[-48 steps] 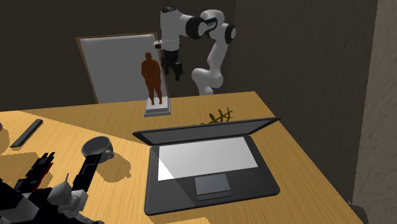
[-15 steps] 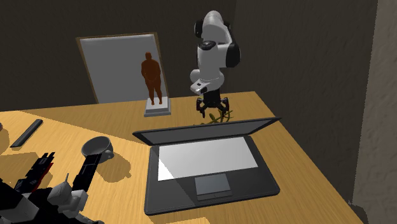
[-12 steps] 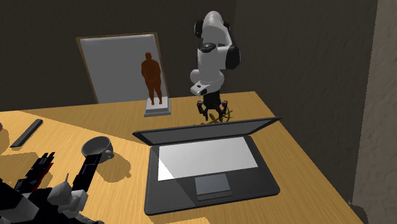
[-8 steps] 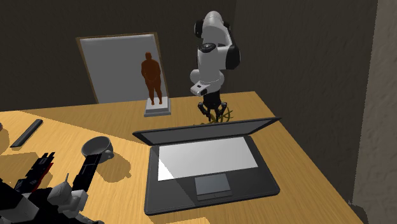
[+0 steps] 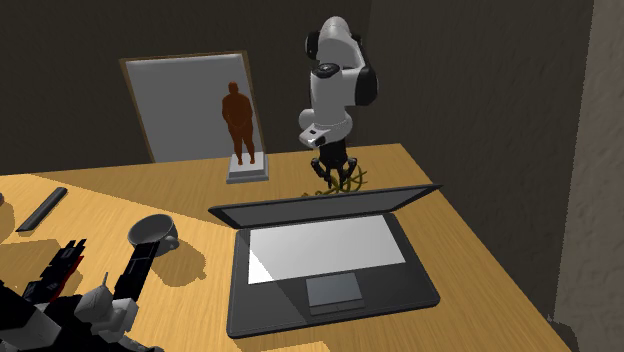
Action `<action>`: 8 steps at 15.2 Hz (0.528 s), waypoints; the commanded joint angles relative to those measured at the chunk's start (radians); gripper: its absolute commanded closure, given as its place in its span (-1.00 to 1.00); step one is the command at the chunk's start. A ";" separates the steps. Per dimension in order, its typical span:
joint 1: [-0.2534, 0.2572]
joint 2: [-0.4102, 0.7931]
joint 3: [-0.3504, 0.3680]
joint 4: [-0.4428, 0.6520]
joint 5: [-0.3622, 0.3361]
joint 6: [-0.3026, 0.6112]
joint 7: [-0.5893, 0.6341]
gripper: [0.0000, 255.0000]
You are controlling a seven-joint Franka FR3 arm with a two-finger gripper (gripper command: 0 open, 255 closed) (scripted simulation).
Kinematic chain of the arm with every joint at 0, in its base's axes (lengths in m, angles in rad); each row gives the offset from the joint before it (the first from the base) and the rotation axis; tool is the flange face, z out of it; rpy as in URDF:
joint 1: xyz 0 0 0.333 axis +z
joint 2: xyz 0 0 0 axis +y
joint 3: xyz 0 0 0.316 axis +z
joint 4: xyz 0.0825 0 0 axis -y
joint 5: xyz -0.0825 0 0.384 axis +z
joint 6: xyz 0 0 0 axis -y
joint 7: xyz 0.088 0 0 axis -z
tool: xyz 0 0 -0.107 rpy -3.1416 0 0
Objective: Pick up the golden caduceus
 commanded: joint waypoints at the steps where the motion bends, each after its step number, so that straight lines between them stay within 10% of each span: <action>1: -0.001 -0.002 -0.002 0.024 -0.002 -0.026 0.003 1.00; 8: -0.004 -0.003 -0.007 0.117 -0.007 -0.119 0.014 1.00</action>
